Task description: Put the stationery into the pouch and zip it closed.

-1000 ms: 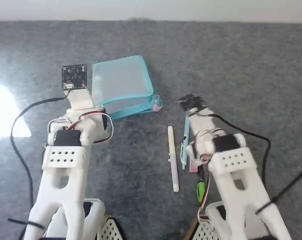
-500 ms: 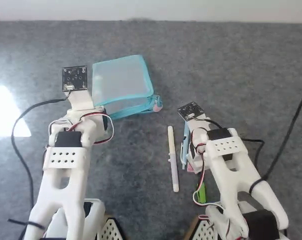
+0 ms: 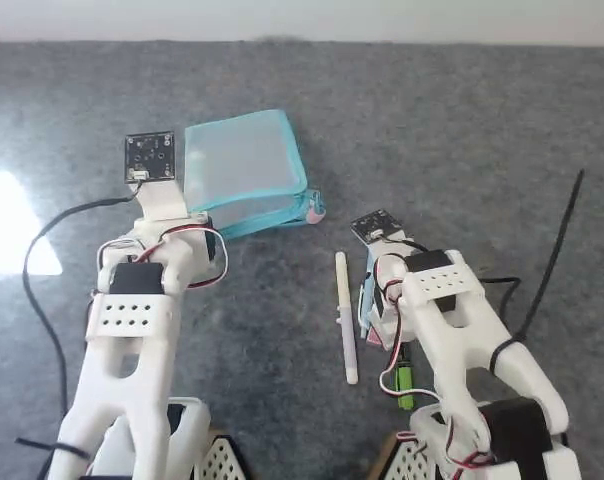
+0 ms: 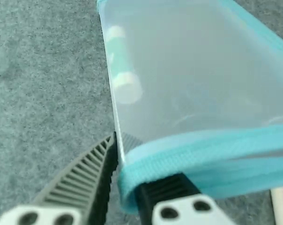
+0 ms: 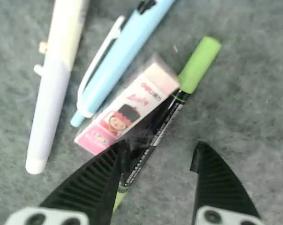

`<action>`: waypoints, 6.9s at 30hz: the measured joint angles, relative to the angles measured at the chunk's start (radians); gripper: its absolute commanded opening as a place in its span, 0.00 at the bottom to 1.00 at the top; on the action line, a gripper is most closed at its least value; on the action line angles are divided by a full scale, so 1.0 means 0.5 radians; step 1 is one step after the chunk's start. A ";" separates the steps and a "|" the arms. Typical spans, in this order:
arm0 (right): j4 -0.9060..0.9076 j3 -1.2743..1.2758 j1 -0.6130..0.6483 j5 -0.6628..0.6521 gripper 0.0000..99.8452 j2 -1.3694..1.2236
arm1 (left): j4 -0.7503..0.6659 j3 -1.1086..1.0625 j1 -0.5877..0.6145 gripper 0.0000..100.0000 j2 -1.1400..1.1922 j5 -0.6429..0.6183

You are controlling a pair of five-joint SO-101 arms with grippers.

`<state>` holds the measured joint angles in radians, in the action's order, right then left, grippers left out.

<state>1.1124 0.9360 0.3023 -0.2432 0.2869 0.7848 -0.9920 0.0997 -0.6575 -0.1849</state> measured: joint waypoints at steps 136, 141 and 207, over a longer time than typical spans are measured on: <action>1.289 -1.982 0.813 -0.009 0.01 -0.736 | -0.276 -0.153 0.000 0.01 0.000 0.000; 1.289 -2.093 0.684 0.012 0.01 -0.927 | -0.273 -0.157 0.000 0.01 -0.064 0.000; -0.181 -0.184 -0.298 -0.466 0.10 0.209 | -0.350 -0.325 -0.157 0.01 -0.147 0.068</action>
<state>1.0219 0.8439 0.1534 -0.4764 0.3913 0.6099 -1.1546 0.0215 -0.7311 -0.1511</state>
